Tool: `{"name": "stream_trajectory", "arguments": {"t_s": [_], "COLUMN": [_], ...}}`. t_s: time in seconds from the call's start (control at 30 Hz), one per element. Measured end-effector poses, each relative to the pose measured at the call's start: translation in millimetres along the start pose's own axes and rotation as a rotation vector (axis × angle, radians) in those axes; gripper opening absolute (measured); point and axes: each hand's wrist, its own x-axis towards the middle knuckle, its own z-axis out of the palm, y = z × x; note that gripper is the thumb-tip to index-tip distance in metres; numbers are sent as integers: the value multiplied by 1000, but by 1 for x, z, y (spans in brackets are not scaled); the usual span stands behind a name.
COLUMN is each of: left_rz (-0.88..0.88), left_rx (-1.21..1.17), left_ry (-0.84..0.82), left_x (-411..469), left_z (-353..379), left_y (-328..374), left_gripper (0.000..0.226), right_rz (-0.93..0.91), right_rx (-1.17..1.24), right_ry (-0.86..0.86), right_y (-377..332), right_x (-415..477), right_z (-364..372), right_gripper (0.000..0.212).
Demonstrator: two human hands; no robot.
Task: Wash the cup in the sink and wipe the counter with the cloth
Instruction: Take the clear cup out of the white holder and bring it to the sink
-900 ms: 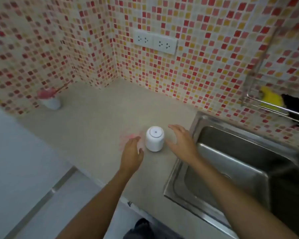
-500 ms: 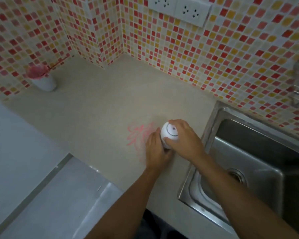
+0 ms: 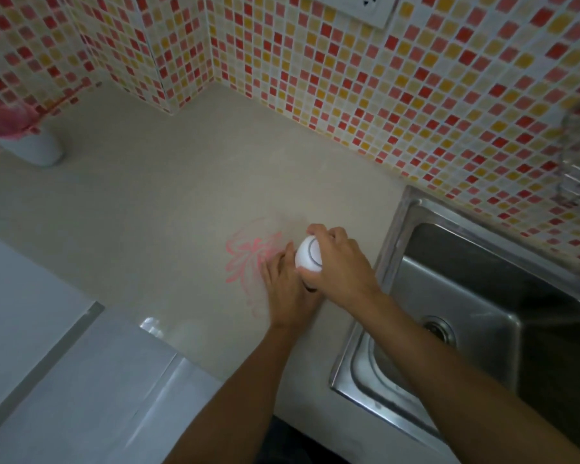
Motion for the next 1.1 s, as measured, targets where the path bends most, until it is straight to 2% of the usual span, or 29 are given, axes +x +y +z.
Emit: {"name": "stream_trajectory", "arguments": {"t_s": [0.27,0.43,0.63,0.77,0.87,0.93,1.1], "left_rz": [-47,-48,6,-24,-36,-6,29], "left_rx": [-45,-55,-38,-24,-18,10,16], "left_ry": [-7,28,28,19,25,36,45], "left_x": [-4,-3,-2,-3,-4,-5,-5], "left_z": [3,3,2,7,4,3,-2], "left_y": [-1,-2,-2,-4,-2,-1,5], "left_gripper": [88,89,81,94,103,101,89], "right_rz": [-113,-166,-425,-465,-449,-396,-51], "right_rx": [-5,-2,-214,-217,-160,-119,68], "right_ry": [-130,-216,-337,-385,-349,-258,-31], "right_y": [5,10,7,5,3,7,46], "right_x": [8,15,19,27,29,29,29], "right_z": [-7,-14,-31,-57,-86,-107,-118], "right_gripper": [68,78,79,87,89,86,72]}}
